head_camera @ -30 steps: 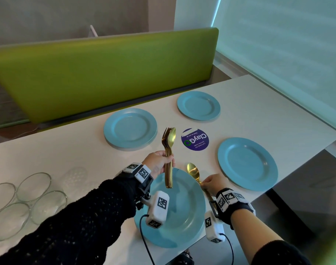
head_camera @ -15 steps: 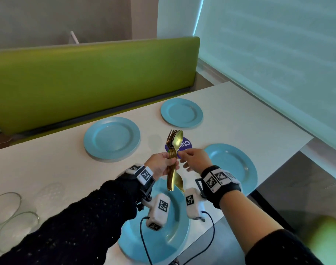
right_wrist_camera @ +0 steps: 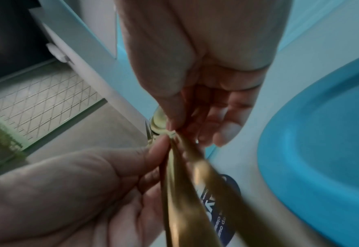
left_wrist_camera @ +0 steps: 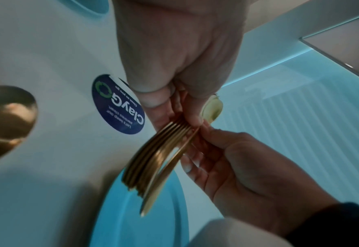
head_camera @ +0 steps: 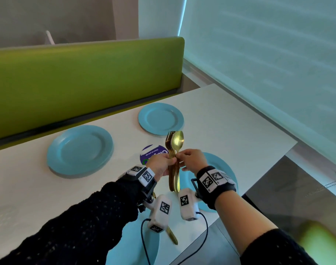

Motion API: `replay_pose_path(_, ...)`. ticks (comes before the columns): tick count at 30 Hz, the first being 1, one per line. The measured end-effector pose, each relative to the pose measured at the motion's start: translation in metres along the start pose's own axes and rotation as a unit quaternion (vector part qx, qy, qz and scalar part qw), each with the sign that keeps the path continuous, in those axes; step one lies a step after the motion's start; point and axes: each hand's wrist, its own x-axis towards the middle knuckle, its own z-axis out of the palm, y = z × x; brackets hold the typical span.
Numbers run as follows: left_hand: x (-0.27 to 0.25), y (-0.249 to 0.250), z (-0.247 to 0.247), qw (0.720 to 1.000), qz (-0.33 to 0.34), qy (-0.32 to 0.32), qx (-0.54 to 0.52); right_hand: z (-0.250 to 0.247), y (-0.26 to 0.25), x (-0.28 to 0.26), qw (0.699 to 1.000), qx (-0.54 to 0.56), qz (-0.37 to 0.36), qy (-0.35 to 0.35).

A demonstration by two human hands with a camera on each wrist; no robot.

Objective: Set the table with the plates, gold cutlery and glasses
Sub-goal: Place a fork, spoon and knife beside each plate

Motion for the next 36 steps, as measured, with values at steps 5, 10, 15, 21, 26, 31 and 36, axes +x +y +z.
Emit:
replay_pose_path(5, 0.022, 0.006, 0.011, 0.998, -0.013, 0.054, -0.042, -0.032, 0.011, 0.023, 0.999, 0.017, 0.029, 0.010)
replay_pose_path(10, 0.039, 0.010, 0.015, 0.995, -0.011, 0.088, -0.051, -0.088, 0.030, 0.052, 0.989, -0.133, 0.034, 0.051)
replay_pose_path(15, 0.051, 0.011, 0.021, 0.993, -0.003, 0.105, -0.048, -0.139, 0.056, 0.071, 0.947, -0.303, 0.071, 0.076)
replay_pose_path(21, 0.066, 0.013, 0.031, 0.994, 0.002, 0.100, -0.041, -0.163, 0.093, 0.084, 0.903, -0.409, 0.114, 0.061)
replay_pose_path(26, 0.074, 0.014, 0.037, 0.995, 0.003, 0.093, -0.035, -0.162, 0.110, 0.090, 0.888, -0.437, 0.137, 0.043)
replay_pose_path(31, 0.077, 0.015, 0.038, 0.995, -0.001, 0.090, -0.032, -0.158, 0.119, 0.095, 0.889, -0.433, 0.146, 0.038)
replay_pose_path(36, 0.079, 0.013, 0.038, 0.996, -0.004, 0.089, -0.024, -0.157, 0.123, 0.101, 0.894, -0.419, 0.147, 0.054)
